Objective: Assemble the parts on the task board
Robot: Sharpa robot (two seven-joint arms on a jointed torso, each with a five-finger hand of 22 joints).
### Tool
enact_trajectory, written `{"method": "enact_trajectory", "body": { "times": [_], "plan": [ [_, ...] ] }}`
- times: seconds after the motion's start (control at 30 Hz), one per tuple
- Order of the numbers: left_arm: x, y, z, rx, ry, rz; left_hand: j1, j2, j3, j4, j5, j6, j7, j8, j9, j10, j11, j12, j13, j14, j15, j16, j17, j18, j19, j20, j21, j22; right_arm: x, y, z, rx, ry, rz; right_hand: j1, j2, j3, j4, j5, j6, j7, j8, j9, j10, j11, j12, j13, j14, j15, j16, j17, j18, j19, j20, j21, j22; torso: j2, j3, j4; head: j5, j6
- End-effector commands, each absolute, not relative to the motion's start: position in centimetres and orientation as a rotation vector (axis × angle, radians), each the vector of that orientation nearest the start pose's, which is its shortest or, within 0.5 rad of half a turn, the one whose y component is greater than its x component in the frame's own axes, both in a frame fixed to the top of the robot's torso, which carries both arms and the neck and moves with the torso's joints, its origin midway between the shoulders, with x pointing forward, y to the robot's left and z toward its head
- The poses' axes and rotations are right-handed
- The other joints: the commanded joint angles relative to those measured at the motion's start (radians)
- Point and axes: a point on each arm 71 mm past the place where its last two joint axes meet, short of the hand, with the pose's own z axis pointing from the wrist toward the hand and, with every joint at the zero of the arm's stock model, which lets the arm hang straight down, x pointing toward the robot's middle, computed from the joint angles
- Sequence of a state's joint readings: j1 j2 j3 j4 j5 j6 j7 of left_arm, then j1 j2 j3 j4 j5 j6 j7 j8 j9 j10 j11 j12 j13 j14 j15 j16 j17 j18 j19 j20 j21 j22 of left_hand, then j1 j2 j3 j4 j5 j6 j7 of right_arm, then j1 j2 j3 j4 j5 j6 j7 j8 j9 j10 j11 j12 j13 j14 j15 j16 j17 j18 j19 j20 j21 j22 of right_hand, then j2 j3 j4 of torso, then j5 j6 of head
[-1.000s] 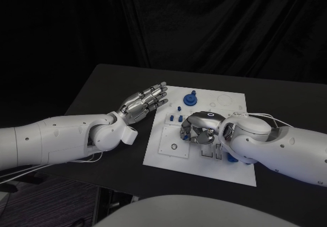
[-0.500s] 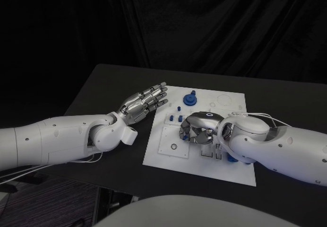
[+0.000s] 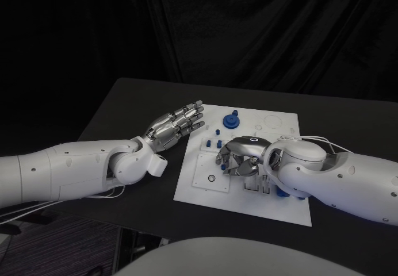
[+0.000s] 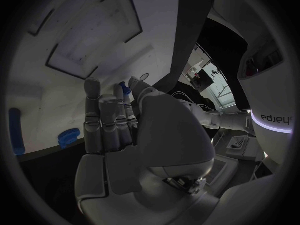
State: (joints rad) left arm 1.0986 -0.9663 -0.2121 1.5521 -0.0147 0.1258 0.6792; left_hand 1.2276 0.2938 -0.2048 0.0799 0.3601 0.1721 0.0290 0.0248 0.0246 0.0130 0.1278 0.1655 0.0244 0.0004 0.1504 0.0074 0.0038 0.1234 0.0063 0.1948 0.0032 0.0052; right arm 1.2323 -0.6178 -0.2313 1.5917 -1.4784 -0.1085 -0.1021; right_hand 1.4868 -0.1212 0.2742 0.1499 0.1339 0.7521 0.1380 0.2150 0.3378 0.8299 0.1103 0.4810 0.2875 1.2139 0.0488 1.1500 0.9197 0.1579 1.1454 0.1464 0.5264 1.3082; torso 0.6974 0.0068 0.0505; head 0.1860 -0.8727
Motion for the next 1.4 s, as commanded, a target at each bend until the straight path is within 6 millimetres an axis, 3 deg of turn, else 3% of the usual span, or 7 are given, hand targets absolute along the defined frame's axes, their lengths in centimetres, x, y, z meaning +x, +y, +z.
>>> {"method": "enact_trajectory", "body": {
  "times": [0.03,0.5,0.67,0.87,1.2,1.37,1.4],
  "plan": [
    [42.0,24.4,-25.6,-1.081,1.471,-1.964,0.01,-0.002,0.007,-0.002,0.005,0.002,0.011,0.002,0.002,0.003,0.006,0.005,0.001,0.003,0.007,0.007,0.001,-0.009,-0.002,0.006,0.0,0.001,42.0,-7.4,-24.8,-0.579,1.991,0.784,-0.003,-0.004,-0.007,0.001,-0.005,-0.006,-0.002,-0.005,-0.005,-0.023,0.016,0.012,0.001,-0.008,0.001,-0.004,-0.007,0.016,-0.009,-0.001,-0.008,0.017,0.0,0.0004,0.0002,0.0,0.0],
    [41.9,24.5,-25.7,-1.086,1.473,-1.961,0.011,-0.002,0.01,-0.002,0.006,0.007,0.018,0.003,0.002,0.002,0.004,0.006,0.001,0.003,0.008,0.007,0.001,-0.009,-0.002,0.008,0.0,0.001,42.3,-8.1,-24.4,-0.545,1.945,0.777,0.006,0.0,-0.059,0.006,-0.019,-0.024,-0.01,-0.029,-0.048,-0.161,0.036,0.079,0.041,-0.07,0.02,-0.019,-0.07,0.021,-0.029,0.02,-0.045,0.016,0.0,-0.0003,0.0001,0.0,0.0],
    [41.9,24.7,-25.7,-1.087,1.471,-1.955,0.011,-0.002,0.01,-0.002,0.006,0.007,0.018,0.003,0.002,0.002,0.004,0.006,0.001,0.003,0.008,0.007,0.001,-0.009,-0.002,0.008,0.0,0.001,42.5,-9.2,-23.8,-0.54,1.9,0.754,0.009,-0.006,-0.089,0.02,-0.022,-0.015,-0.012,-0.028,-0.063,-0.226,0.045,0.127,0.06,-0.107,0.029,-0.024,-0.108,0.021,-0.04,0.03,-0.056,0.018,0.0,-0.0003,0.0005,-0.01,0.0],
    [41.8,24.8,-25.7,-1.089,1.47,-1.953,0.012,-0.003,0.012,-0.003,0.006,0.011,0.023,0.004,0.003,0.002,0.003,0.008,0.001,0.003,0.009,0.008,0.001,-0.009,-0.002,0.008,0.001,0.001,42.9,-10.5,-21.9,-0.525,1.809,0.771,0.036,-0.013,-0.109,0.048,-0.018,-0.001,-0.006,-0.023,-0.078,-0.325,0.053,0.173,0.073,-0.159,0.035,-0.03,-0.159,0.022,-0.055,0.038,-0.068,0.02,-0.001,0.0,0.0,-0.035,0.0],
    [41.7,25.2,-25.6,-1.091,1.449,-1.949,0.012,-0.003,0.014,-0.002,0.006,0.015,0.028,0.005,0.004,0.003,0.002,0.012,0.002,0.003,0.008,0.008,0.001,-0.008,-0.001,0.009,0.001,0.002,43.5,-14.6,-18.1,-0.471,1.708,0.724,0.084,0.002,-0.096,0.057,0.036,0.054,0.01,-0.002,-0.084,-0.328,0.041,0.242,0.076,-0.166,0.023,-0.016,-0.181,0.024,-0.054,0.028,-0.07,0.022,-0.001,-0.0002,-0.0023,-0.082,0.0],
    [41.7,25.4,-25.4,-1.093,1.418,-1.953,0.003,-0.003,0.01,0.009,0.003,0.022,0.033,0.006,0.005,0.004,0.007,0.018,0.003,0.003,0.003,0.009,0.001,-0.005,-0.001,0.007,0.001,0.001,43.9,-16.9,-17.6,-0.435,1.734,0.65,0.084,-0.001,-0.098,0.065,0.04,0.051,0.022,-0.03,-0.108,-0.317,0.046,0.206,0.026,-0.084,0.026,0.036,-0.126,0.019,-0.01,0.029,-0.031,0.028,0.0,0.0001,-0.0014,-0.101,0.0],
    [41.7,25.4,-25.4,-1.092,1.411,-1.955,0.002,-0.003,0.01,0.012,0.002,0.024,0.033,0.006,0.005,0.005,0.009,0.019,0.003,0.003,0.002,0.008,0.001,-0.004,-0.001,0.006,0.001,0.001,44.0,-17.2,-17.6,-0.428,1.741,0.636,0.082,-0.005,-0.101,0.072,0.033,0.056,0.022,-0.041,-0.118,-0.312,0.045,0.183,0.001,-0.043,0.026,0.066,-0.087,0.012,0.025,0.027,0.027,0.039,0.0,0.0004,-0.0005,-0.104,0.0]
  ]
}}
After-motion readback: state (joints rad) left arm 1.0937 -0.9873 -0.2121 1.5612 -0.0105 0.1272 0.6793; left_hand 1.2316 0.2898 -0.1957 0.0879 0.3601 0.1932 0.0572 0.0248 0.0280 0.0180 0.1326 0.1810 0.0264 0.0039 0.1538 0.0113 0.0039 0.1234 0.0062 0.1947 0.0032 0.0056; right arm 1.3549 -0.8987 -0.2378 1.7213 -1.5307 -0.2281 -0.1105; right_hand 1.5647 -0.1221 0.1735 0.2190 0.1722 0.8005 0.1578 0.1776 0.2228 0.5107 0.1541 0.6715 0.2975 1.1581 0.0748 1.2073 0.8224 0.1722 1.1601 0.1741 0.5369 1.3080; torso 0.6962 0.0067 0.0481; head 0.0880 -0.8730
